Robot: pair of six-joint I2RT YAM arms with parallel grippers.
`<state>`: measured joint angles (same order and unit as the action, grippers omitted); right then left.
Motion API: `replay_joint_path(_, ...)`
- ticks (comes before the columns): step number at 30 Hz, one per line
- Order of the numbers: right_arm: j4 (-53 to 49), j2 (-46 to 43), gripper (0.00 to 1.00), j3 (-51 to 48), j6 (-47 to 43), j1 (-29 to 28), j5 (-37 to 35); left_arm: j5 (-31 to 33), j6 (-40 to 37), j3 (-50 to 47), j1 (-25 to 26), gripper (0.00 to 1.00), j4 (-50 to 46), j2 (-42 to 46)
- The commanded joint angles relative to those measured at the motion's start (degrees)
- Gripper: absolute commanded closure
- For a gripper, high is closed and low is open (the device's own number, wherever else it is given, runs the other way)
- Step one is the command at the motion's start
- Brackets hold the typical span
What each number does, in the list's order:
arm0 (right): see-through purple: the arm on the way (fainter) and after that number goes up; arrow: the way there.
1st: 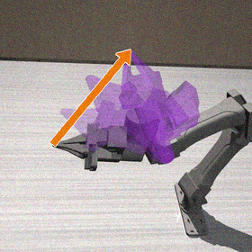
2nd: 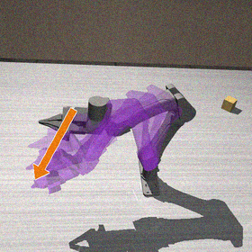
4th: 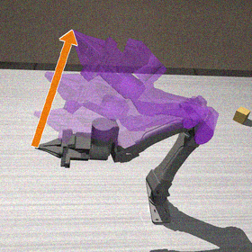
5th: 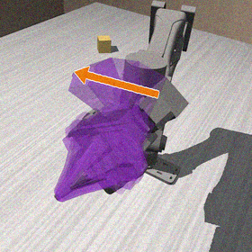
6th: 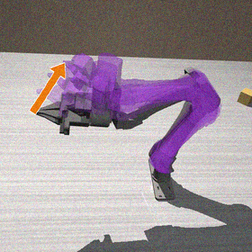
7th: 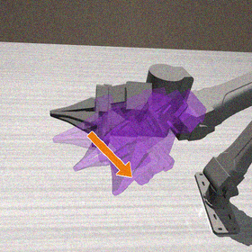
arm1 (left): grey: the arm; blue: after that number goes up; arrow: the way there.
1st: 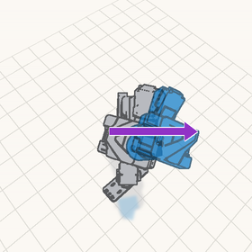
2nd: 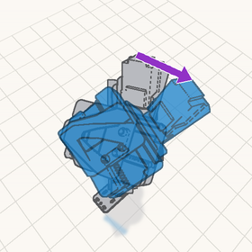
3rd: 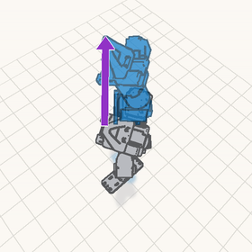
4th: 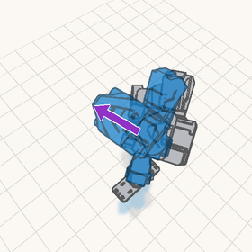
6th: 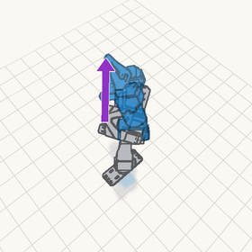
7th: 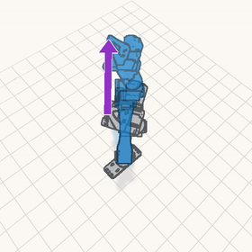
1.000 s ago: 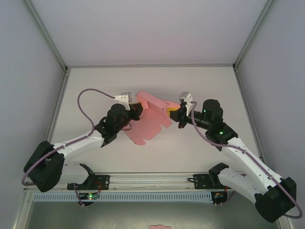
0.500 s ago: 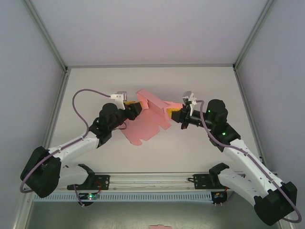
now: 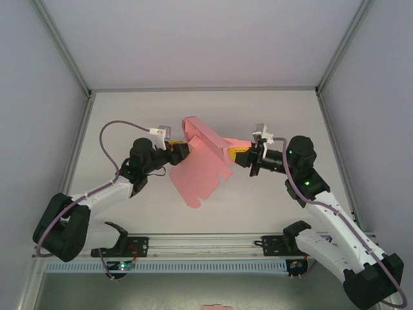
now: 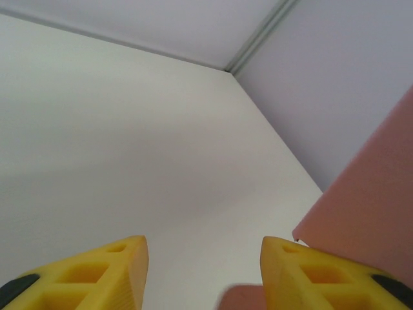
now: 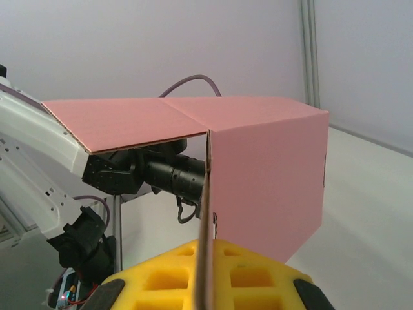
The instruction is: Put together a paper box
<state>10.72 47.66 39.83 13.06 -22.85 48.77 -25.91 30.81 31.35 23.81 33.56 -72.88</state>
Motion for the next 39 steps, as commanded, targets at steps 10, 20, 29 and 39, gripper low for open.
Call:
replay_joint_path(10, -11.32, 1.14, 1.00, -1.55, -13.69, 1.58, -14.89, 14.48, -7.32, -2.24, -0.43, 0.20, -20.12, 17.66)
replay_joint_path(20, -1.11, 4.15, 1.00, -5.42, -9.78, 5.91, -11.73, 23.76, -5.48, -2.47, -0.45, 0.00, -29.42, 24.48)
replay_joint_path(29, 1.87, 6.80, 1.00, -6.05, -6.73, 6.16, -8.56, 4.98, -3.01, 2.65, -0.27, 0.13, -12.77, 6.79)
replay_joint_path(39, 2.38, 8.09, 1.00, -5.91, -6.38, 6.15, -6.60, 3.89, -3.37, 8.52, 1.26, 0.31, -12.22, -1.49)
